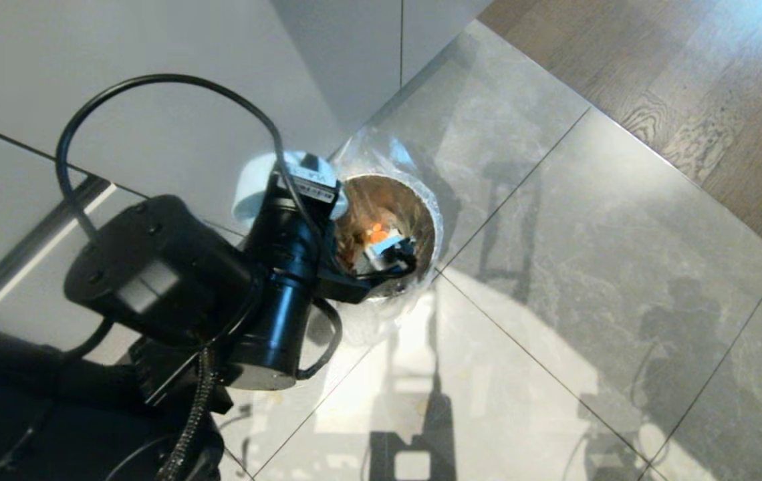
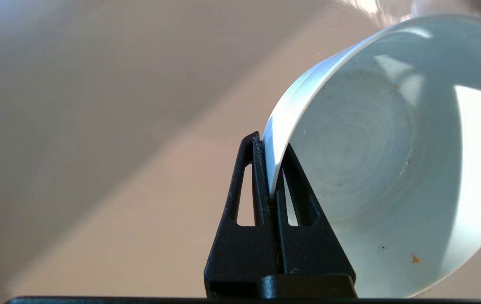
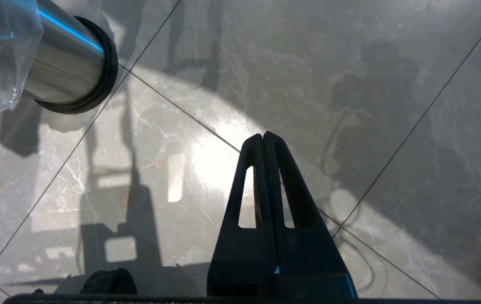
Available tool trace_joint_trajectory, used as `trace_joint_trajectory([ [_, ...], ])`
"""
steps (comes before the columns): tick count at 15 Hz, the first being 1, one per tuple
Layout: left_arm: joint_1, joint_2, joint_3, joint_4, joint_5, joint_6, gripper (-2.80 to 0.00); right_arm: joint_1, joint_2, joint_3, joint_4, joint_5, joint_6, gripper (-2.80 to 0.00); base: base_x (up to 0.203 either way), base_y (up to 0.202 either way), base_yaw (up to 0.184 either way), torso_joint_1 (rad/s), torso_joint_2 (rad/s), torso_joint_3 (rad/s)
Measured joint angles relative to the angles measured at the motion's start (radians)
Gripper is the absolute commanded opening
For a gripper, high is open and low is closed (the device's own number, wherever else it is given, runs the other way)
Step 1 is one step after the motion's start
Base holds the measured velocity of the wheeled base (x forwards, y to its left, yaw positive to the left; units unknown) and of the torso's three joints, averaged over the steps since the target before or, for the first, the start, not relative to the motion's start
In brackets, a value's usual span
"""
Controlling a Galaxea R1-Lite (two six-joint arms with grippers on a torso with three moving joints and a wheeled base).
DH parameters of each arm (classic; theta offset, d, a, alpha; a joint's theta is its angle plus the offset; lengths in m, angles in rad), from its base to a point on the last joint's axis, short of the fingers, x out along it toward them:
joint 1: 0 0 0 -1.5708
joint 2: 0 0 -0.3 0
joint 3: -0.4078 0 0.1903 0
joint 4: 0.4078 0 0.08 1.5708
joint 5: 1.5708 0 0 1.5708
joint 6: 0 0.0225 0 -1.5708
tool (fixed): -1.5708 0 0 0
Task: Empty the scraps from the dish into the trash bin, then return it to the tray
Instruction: Put the bowl back to the table
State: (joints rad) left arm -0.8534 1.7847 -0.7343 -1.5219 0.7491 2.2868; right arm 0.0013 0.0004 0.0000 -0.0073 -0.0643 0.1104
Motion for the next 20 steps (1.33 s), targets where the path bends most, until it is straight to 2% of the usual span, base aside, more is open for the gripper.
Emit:
trace_joint_trajectory([
  [2, 0.037, -0.036, 0.016, 0.018, 0.001, -0.054, -2.8, 0.0, 0.0, 0.0, 0.0, -0.001, 0.0, -2.8, 0.0, 0.0, 0.0, 0.0, 0.0, 0.0],
  [3, 0.061, -0.058, 0.021, 0.063, 0.001, -0.101, -2.8, 0.0, 0.0, 0.0, 0.0, 0.0, 0.0, -2.8, 0.0, 0.0, 0.0, 0.0, 0.0, 0.0],
  [9, 0.175, -0.182, 0.074, 0.33, -0.001, -0.436, -2.8, 0.0, 0.0, 0.0, 0.0, 0.0, -0.001, -2.8, 0.0, 0.0, 0.0, 0.0, 0.0, 0.0],
  [16, 0.209, -0.262, 0.089, 0.55, -0.001, -0.725, -2.8, 0.0, 0.0, 0.0, 0.0, 0.0, -0.001, -2.8, 0.0, 0.0, 0.0, 0.0, 0.0, 0.0],
  [18, 0.213, -0.283, 0.092, 0.646, -0.002, -0.855, -2.8, 0.0, 0.0, 0.0, 0.0, 0.0, 0.0, -2.8, 0.0, 0.0, 0.0, 0.0, 0.0, 0.0],
  [20, 0.216, -0.317, 0.095, 0.781, -0.003, -1.026, -2.8, 0.0, 0.0, 0.0, 0.0, 0.0, 0.0, -2.8, 0.0, 0.0, 0.0, 0.0, 0.0, 0.0],
])
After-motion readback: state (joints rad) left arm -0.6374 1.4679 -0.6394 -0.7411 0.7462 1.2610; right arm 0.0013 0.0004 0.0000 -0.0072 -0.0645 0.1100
